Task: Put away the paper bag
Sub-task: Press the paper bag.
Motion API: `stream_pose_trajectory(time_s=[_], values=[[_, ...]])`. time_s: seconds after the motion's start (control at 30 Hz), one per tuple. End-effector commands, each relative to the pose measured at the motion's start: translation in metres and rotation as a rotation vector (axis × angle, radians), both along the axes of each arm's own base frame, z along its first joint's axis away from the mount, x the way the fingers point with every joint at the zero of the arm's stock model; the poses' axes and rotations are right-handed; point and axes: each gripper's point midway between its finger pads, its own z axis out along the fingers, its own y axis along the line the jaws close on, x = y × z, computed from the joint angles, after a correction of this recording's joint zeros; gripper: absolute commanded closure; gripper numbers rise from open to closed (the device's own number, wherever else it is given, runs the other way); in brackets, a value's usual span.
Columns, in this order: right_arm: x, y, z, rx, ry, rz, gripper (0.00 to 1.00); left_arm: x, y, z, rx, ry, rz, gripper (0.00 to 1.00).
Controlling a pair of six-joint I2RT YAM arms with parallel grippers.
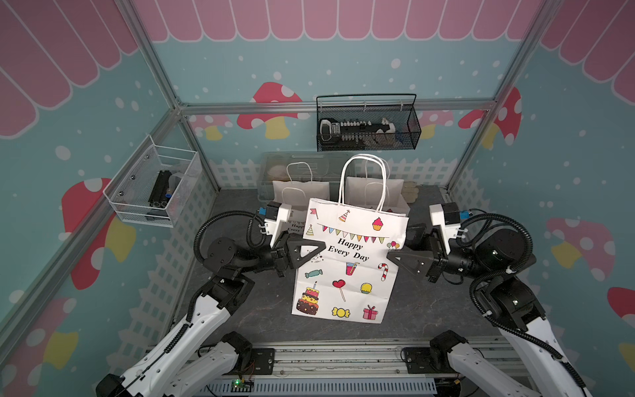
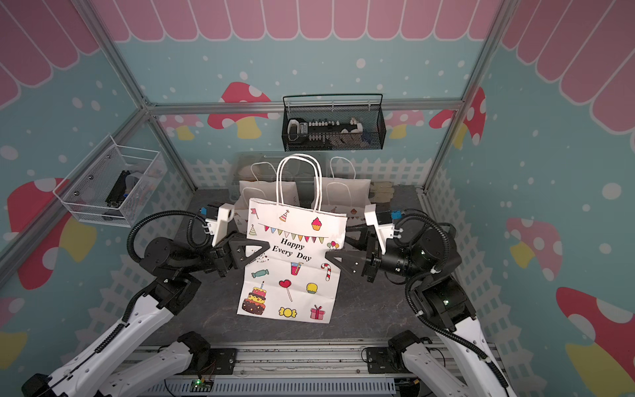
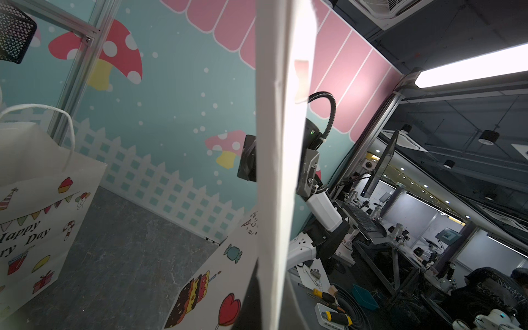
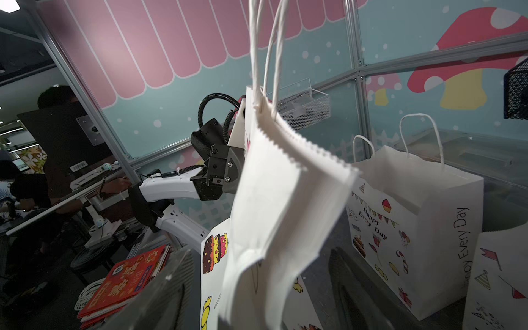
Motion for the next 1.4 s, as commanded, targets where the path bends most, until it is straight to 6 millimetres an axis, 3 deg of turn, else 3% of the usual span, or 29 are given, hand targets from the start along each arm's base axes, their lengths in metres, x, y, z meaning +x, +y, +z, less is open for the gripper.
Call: stream_pose_trajectory(time_s=[0.0, 0.3, 0.53, 0.6, 0.73, 0.9, 1.0, 1.13, 1.27, 1.37], values=[[0.007, -0.001, 0.018, 0.14, 0.003, -0.001, 0.32, -0.004, 0.007, 0.013, -0.056, -0.024, 0.017, 0.95], [0.005, -0.002, 0.031, 0.184, -0.025, 0.01, 0.81, 0.003, 0.006, 0.002, -0.046, 0.0, 0.043, 0.95], [-0.001, -0.006, 0.035, 0.141, -0.054, -0.016, 0.91, 0.007, 0.005, -0.005, -0.032, 0.012, 0.055, 0.95], [-0.004, -0.007, 0.038, 0.137, -0.063, -0.02, 1.0, 0.007, 0.006, -0.007, -0.032, 0.016, 0.06, 0.95], [-0.003, -0.007, 0.039, 0.134, -0.063, -0.022, 1.0, 0.008, 0.007, -0.009, -0.027, 0.021, 0.064, 0.91], [0.001, -0.002, 0.029, 0.096, -0.03, -0.004, 1.0, 0.009, 0.005, 0.002, -0.012, -0.008, 0.059, 0.61], [0.001, 0.002, 0.025, 0.076, -0.015, 0.026, 1.0, 0.011, 0.002, 0.016, -0.017, -0.036, 0.055, 0.55], [-0.003, 0.004, 0.023, 0.06, -0.008, 0.055, 1.0, 0.018, -0.001, 0.031, -0.031, -0.059, 0.051, 0.59], [-0.003, 0.006, 0.02, 0.039, 0.001, 0.067, 1.0, 0.022, -0.004, 0.037, -0.057, -0.055, 0.032, 0.83], [-0.01, 0.005, 0.027, 0.031, -0.024, 0.087, 0.9, 0.024, -0.005, 0.031, -0.059, -0.036, 0.03, 0.89]])
